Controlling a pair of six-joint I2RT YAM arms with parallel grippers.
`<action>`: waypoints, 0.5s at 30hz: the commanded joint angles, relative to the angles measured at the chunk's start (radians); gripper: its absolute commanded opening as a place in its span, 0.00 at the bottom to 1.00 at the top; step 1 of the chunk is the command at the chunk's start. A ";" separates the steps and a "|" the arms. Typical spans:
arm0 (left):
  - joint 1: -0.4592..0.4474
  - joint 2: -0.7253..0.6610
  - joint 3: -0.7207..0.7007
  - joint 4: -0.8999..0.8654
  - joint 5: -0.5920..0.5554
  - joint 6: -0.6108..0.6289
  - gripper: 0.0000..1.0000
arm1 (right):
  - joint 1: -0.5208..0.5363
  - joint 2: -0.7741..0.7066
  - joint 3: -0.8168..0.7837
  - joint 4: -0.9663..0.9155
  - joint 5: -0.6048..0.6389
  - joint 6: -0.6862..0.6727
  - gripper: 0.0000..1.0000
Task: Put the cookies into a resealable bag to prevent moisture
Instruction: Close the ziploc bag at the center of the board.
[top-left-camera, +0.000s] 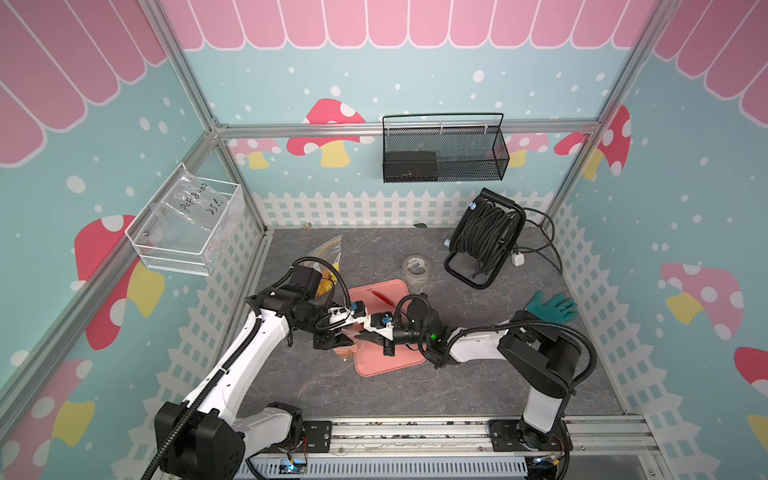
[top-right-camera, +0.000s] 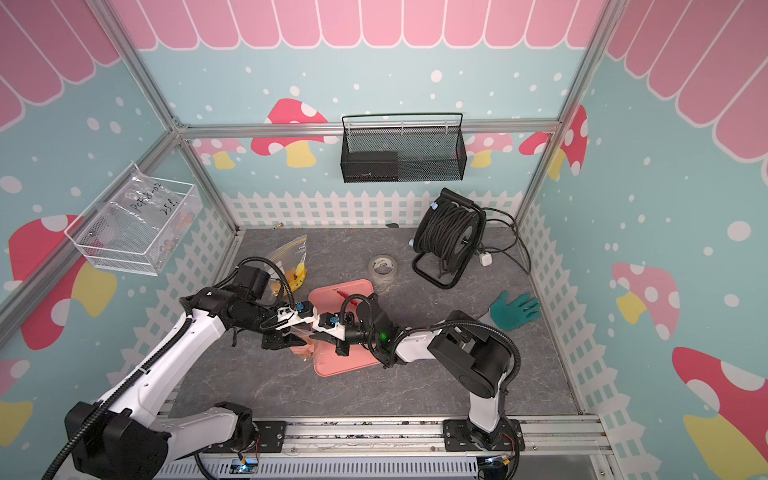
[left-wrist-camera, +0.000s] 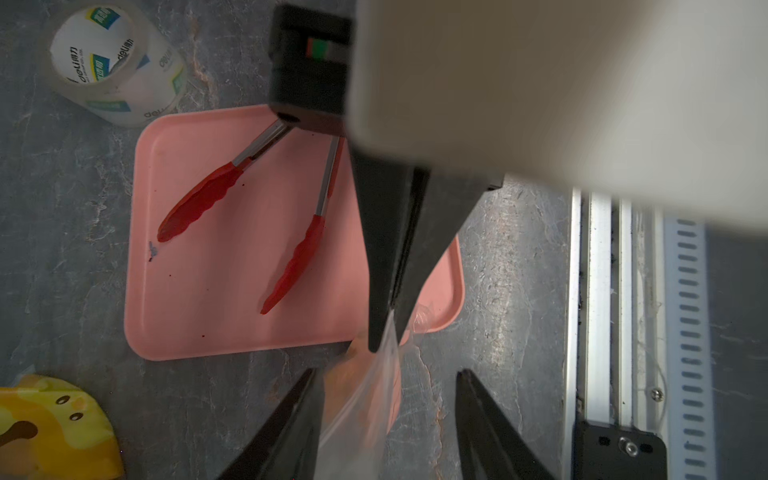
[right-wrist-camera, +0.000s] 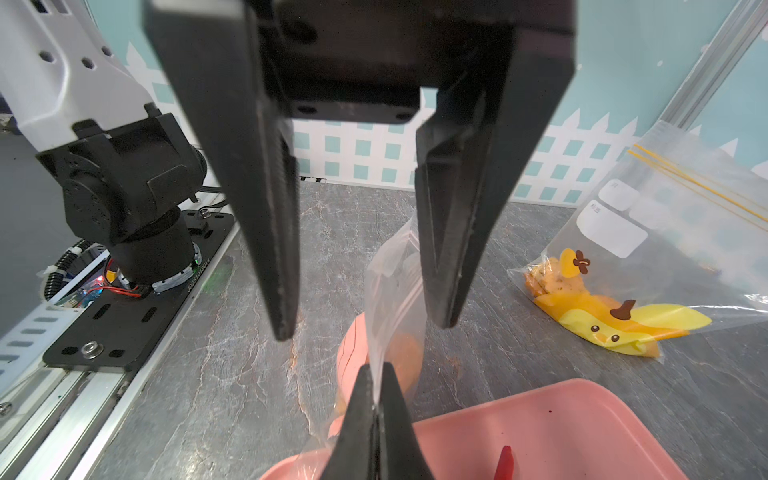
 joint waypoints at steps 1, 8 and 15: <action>-0.003 0.001 -0.039 0.101 -0.036 0.050 0.51 | -0.010 -0.012 0.019 0.014 -0.036 -0.013 0.00; -0.005 0.025 -0.041 0.135 -0.077 0.042 0.40 | -0.019 -0.012 0.022 0.008 -0.044 -0.006 0.00; -0.019 0.044 -0.047 0.127 -0.035 0.040 0.41 | -0.034 -0.009 0.029 0.044 -0.067 0.056 0.00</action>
